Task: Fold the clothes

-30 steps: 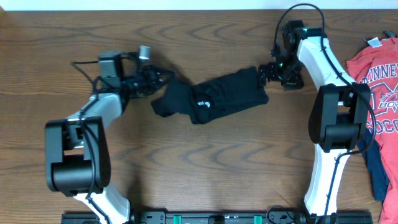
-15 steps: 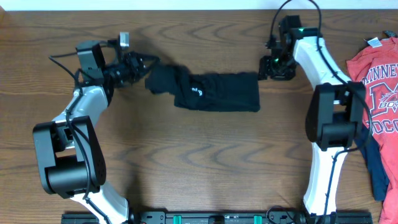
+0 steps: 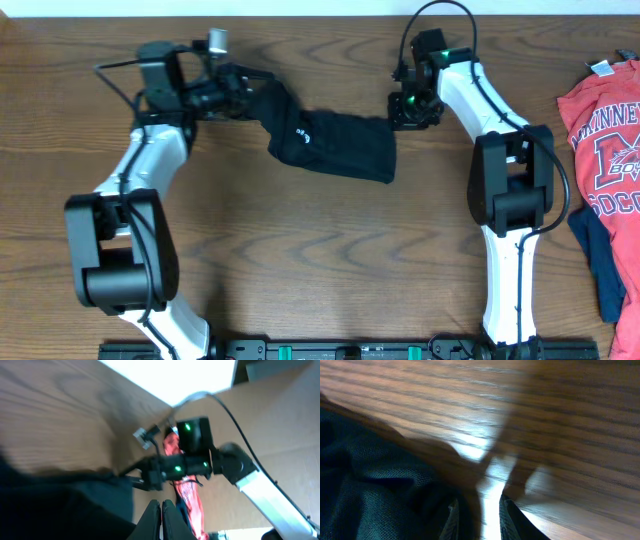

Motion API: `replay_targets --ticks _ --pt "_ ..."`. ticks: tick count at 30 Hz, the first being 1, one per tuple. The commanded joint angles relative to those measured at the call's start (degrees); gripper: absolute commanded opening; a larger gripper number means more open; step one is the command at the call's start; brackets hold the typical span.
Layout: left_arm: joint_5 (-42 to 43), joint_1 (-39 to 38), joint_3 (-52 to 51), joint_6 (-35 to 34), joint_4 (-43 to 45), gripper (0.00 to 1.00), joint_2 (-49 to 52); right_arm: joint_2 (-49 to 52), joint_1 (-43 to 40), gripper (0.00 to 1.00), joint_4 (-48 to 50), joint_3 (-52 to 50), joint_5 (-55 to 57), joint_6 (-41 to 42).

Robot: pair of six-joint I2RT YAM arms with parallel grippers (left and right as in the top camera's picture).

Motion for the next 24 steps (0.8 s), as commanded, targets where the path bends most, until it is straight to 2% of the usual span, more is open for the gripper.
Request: replay_targets --ticks 1,17,22,24 --pt "1.4 -4.0 2.2 -0.5 0.5 0.06 0.3 6.7 1.5 0.29 -0.6 -3.0 1.2 1.0" --pt "-3.8 -19.5 2.7 2.1 1.2 0.06 0.5 6.7 1.4 0.36 -2.4 -3.0 1.2 1.0" --pt "-7.6 -23.2 2.7 4.4 -2.2 0.06 0.5 6.7 1.2 0.36 -2.6 -3.0 1.2 1.0" --pt "-9.4 -24.0 2.7 6.3 -4.8 0.06 0.5 6.7 0.7 0.38 -2.4 -3.0 1.7 1.0"
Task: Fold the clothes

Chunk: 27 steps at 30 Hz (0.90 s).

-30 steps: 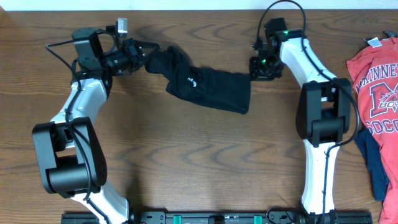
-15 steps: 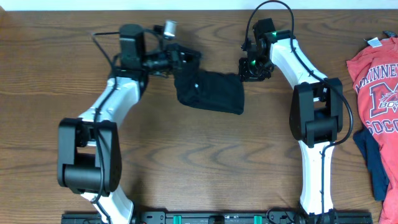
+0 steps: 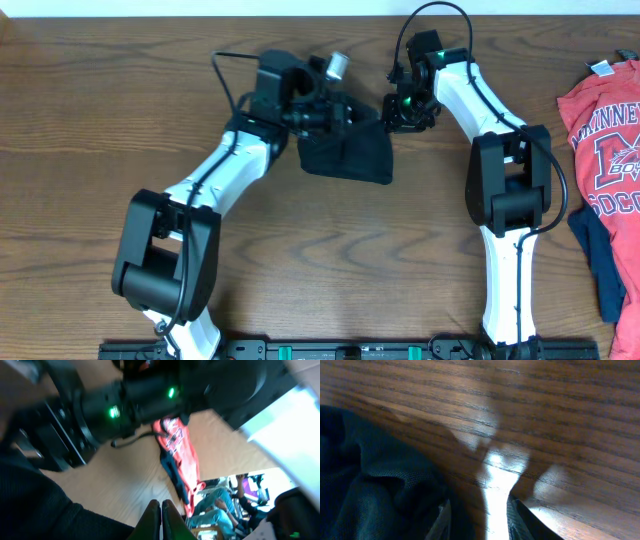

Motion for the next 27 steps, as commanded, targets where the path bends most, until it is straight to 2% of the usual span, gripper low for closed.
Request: replay_targets --ticks 1,5,15,27 --pt "-4.0 -1.1 1.5 5.0 -3.1 0.06 0.5 6.6 -0.2 0.39 -0.9 -3.1 4.1 0.7" --pt "-7.9 -1.5 1.5 7.5 -7.7 0.06 0.9 6.6 -2.1 0.42 -1.3 -2.9 4.2 0.7" --pt "-8.1 -2.4 1.5 7.6 -8.1 0.06 5.2 6.6 -6.3 0.43 -5.6 -0.7 8.9 0.6" --pt "-7.3 -9.5 1.5 9.2 -8.2 0.06 6.1 6.5 -10.4 0.49 -18.2 16.8 12.5 0.6"
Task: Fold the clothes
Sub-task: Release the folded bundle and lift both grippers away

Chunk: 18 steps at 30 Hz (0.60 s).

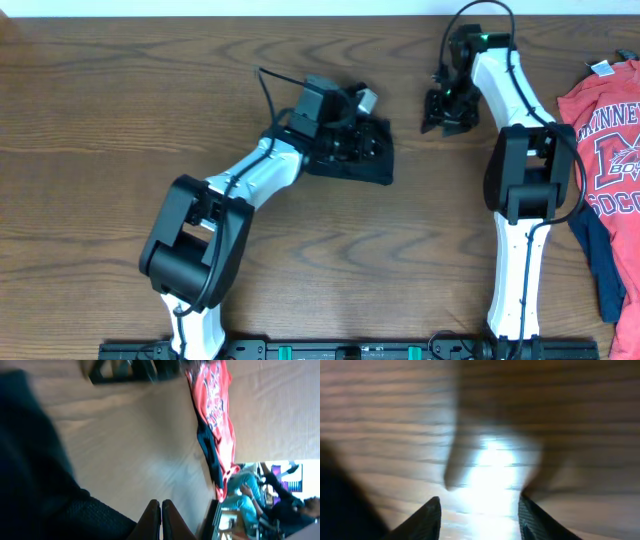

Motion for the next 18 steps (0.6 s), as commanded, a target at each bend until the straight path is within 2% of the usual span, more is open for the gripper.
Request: replay_targets --ticks 1,8,10,11,12,15,16,18 --pt "0.8 -2.5 1.3 2.1 -0.1 0.06 0.3 1.0 -0.9 0.50 -2.2 5.5 3.3 0.3" --pt "-2.8 -3.6 1.3 3.3 -0.6 0.06 0.3 1.0 -0.5 0.49 -7.5 12.8 3.7 -0.3" --pt "-2.9 -3.3 1.3 3.3 -0.6 0.09 0.3 1.0 -0.3 0.49 -8.3 13.8 3.7 -0.3" --pt "-2.9 -3.2 1.3 3.3 -0.8 0.16 0.3 1.0 -0.2 0.49 -8.5 14.1 3.7 -0.3" --pt "-2.9 -3.1 1.3 3.3 -0.8 0.40 0.3 1.0 -0.1 0.50 -8.6 14.3 3.7 -0.3" --pt "-2.8 -3.1 1.3 3.3 -1.0 0.73 0.3 1.0 -0.1 0.50 -8.5 14.4 3.7 -0.3" --pt "-2.7 -3.1 1.3 3.3 -1.0 0.78 0.3 1.0 -0.1 0.50 -8.5 14.4 3.7 -0.3" --pt "-2.6 -3.1 1.3 3.3 -1.0 0.72 0.3 1.0 -0.1 0.50 -8.5 14.4 3.7 -0.3"
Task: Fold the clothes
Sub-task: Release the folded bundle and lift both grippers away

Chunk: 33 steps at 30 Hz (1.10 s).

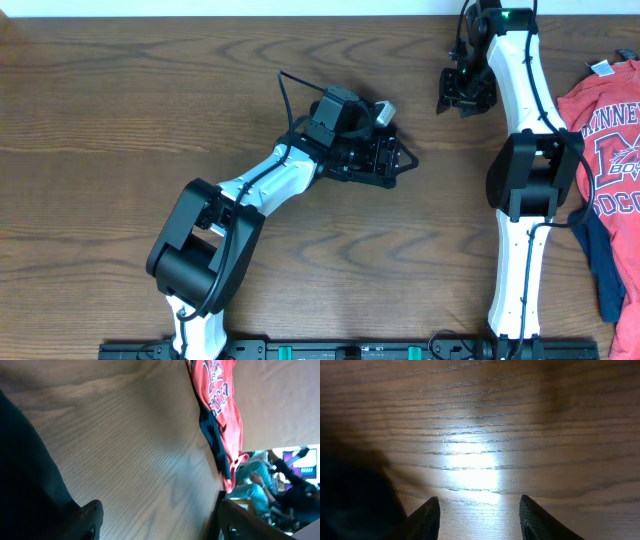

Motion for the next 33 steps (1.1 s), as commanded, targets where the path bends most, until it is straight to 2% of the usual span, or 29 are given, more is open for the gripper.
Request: replay_targets --ticks 1,4,13,19,22,26,28,30,33 --pt "-0.2 0.1 1.3 0.7 0.0 0.70 0.3 0.0 0.9 0.50 0.0 1.3 0.6 -0.5" --pt "1.3 0.1 1.7 0.7 0.0 0.63 0.3 0.0 0.9 0.50 0.0 1.4 0.6 -0.7" --pt "6.4 1.9 12.8 -0.5 -2.3 0.59 -0.1 0.0 0.9 0.51 -0.2 1.6 0.6 -0.7" --pt "5.0 6.9 16.5 -0.4 -7.2 0.60 -0.2 0.0 0.9 0.52 -1.1 1.6 0.6 -1.6" --pt "0.8 11.6 16.5 -0.1 -11.9 0.60 -0.2 0.0 1.1 0.52 -1.8 1.6 0.6 -2.2" --pt "0.1 17.9 16.4 3.4 -19.2 0.60 -0.2 -0.8 1.3 0.50 -2.2 1.9 0.4 -2.9" --pt "0.0 20.2 16.4 5.7 -22.9 0.60 -0.2 -2.1 1.7 0.53 -2.1 2.5 0.3 -3.3" --pt "-1.1 21.4 16.2 7.6 -26.4 0.65 -0.2 -3.9 2.3 0.56 -2.1 3.3 0.3 -3.3" --pt "-4.9 21.8 16.0 10.9 -31.5 0.65 -0.2 -7.1 3.7 0.62 -2.7 4.8 -1.7 -4.7"
